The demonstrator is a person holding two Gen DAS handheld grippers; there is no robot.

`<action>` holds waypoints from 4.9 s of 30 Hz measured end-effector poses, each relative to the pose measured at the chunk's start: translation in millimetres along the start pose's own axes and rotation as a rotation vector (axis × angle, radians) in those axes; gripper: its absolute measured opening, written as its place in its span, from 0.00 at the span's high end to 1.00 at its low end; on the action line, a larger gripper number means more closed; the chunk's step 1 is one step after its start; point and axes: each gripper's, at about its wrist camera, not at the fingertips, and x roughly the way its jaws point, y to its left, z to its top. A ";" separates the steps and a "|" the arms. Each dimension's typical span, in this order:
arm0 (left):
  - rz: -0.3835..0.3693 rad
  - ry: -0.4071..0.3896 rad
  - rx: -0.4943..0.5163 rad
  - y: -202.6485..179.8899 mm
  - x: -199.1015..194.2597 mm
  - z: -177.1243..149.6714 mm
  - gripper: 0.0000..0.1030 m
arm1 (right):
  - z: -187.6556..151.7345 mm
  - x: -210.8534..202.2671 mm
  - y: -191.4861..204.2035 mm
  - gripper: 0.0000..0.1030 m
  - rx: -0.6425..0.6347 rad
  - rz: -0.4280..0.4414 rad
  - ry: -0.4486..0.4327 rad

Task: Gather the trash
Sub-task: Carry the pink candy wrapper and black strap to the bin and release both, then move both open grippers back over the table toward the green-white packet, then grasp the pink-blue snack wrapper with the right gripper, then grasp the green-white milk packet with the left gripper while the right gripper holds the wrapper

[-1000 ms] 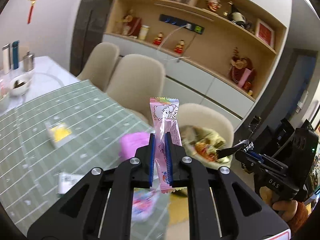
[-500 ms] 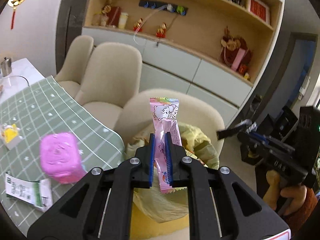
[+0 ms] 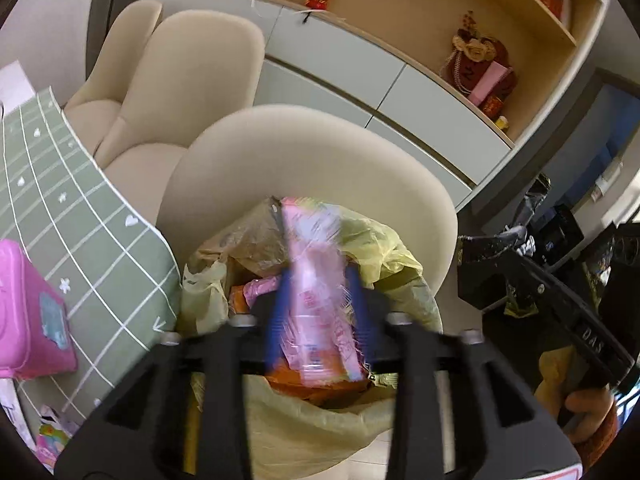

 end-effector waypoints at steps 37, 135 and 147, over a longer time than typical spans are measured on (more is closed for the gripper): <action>0.479 -0.091 -0.218 189.4 -222.3 -146.7 0.52 | -55.8 46.2 113.4 0.51 -0.143 0.058 0.148; 0.224 0.120 0.108 298.9 -234.4 -145.8 0.37 | -161.5 76.6 352.9 0.87 -0.118 0.005 0.249; 0.260 0.218 0.154 292.0 -172.9 -132.8 0.42 | -169.0 41.9 338.6 0.87 -0.097 -0.044 0.243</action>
